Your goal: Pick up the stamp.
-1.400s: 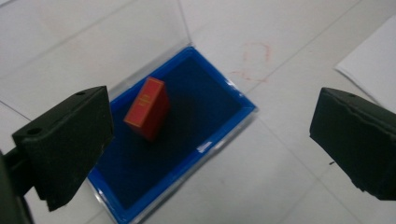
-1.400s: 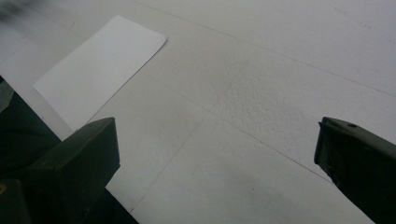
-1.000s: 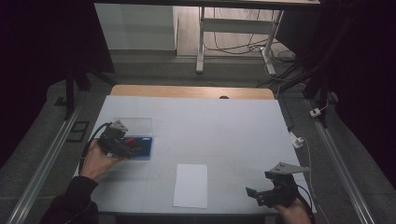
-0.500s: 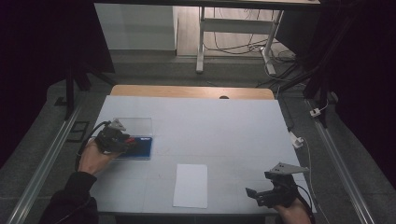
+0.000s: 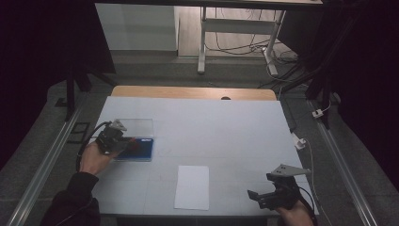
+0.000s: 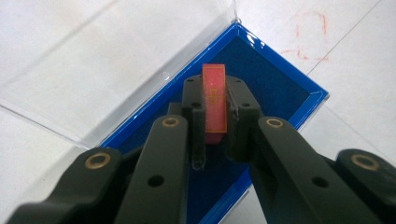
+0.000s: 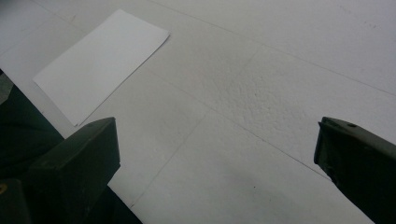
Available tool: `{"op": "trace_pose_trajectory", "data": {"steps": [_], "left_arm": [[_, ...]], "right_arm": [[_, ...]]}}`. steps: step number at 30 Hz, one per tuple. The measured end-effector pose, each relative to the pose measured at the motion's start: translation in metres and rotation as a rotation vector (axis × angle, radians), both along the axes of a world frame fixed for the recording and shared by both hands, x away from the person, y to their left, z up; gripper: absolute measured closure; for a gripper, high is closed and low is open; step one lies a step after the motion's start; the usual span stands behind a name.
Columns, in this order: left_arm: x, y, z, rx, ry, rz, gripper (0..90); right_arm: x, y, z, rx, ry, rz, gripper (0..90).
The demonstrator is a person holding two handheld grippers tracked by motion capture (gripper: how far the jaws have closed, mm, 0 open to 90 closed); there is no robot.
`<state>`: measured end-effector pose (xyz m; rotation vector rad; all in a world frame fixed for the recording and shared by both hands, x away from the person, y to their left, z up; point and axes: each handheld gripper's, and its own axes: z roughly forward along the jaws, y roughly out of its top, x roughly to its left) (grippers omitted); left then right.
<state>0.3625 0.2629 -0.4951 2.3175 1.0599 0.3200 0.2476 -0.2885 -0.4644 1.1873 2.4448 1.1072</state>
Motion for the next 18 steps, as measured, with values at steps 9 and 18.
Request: {"op": "trace_pose_trajectory", "data": {"steps": [9,18], "left_arm": [[-0.008,-0.008,0.014,-0.055,-0.008,0.0,79.8],[-0.021,-0.015,0.022,-0.068,-0.027,0.01,79.8]], "right_arm": [[0.0,0.0,0.0,-0.002,-0.006,0.003,0.3],[-0.001,0.0,0.001,0.001,-0.014,0.008,0.3]]}}
